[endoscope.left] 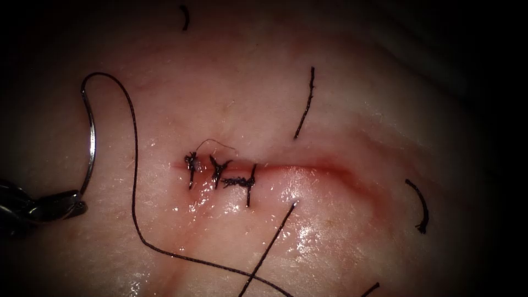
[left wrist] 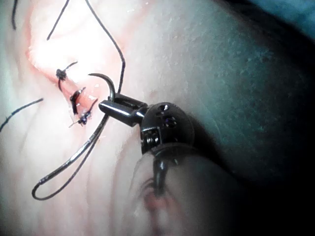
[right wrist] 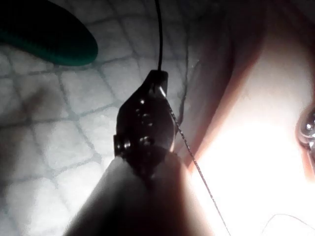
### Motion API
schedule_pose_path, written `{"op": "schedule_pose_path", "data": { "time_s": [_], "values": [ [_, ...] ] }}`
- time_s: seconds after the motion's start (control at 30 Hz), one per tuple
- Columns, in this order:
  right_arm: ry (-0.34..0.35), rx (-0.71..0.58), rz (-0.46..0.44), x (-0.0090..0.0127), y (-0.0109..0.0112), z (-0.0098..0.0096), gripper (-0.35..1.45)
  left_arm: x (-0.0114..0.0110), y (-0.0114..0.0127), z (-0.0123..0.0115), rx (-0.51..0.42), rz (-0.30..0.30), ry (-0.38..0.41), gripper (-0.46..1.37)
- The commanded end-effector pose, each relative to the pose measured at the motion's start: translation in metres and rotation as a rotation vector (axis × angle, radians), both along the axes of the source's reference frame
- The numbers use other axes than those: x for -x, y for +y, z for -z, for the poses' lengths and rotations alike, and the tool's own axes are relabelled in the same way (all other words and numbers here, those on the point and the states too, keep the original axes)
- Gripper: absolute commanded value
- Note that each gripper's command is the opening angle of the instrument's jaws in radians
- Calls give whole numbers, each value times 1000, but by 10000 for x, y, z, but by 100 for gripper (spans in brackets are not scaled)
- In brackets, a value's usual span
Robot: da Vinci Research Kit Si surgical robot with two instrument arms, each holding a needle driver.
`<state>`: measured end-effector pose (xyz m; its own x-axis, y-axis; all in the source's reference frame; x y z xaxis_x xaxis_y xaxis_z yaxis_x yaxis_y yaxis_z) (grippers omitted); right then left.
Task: Wound Closure
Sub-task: Pull the suture through the wound with the right needle driver until a short end is left
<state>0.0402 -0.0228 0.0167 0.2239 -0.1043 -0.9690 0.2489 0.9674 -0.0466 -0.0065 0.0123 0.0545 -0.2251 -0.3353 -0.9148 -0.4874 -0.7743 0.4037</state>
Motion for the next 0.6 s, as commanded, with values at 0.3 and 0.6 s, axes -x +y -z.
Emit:
{"op": "schedule_pose_path", "data": {
  "time_s": [0.3, 0.6],
  "values": [
    [30, -44, 31, -13, -16, 10, -35, 0, 0, 0, -1, -5, 2, -35],
    [32, -55, 46, -24, -22, 14, -17, 0, 0, 0, -1, -5, 2, -35]
  ]
}}
